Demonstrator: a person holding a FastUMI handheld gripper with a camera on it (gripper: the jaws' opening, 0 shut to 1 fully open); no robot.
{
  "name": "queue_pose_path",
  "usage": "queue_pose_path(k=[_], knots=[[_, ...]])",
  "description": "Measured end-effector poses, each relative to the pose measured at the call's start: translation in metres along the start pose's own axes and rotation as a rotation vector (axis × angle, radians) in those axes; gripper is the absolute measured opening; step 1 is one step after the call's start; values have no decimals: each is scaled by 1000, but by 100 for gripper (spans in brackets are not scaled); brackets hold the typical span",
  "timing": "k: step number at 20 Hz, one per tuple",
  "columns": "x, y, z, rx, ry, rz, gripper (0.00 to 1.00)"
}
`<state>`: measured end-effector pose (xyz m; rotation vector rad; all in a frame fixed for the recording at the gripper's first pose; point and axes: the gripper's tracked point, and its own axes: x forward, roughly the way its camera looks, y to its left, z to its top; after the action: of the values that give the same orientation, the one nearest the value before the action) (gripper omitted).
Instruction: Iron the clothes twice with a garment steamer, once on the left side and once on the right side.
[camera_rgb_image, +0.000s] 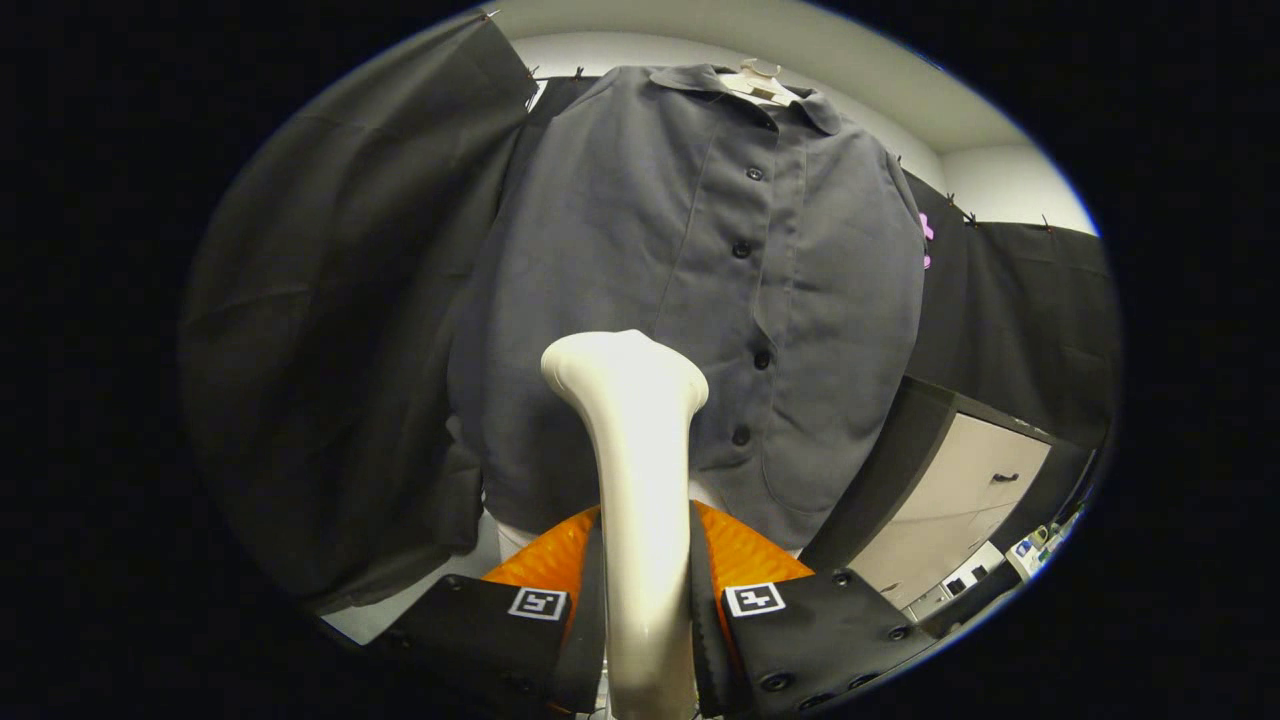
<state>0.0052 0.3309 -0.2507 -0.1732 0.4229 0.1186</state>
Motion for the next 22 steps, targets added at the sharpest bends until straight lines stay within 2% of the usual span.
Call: queue_pose_path(k=[13,17,22], knots=[[-26,0,11,-7,-17,0,44],[-38,-5,31,-13,-58,3,44],[-56,-23,81,-9,-156,-23,44]])
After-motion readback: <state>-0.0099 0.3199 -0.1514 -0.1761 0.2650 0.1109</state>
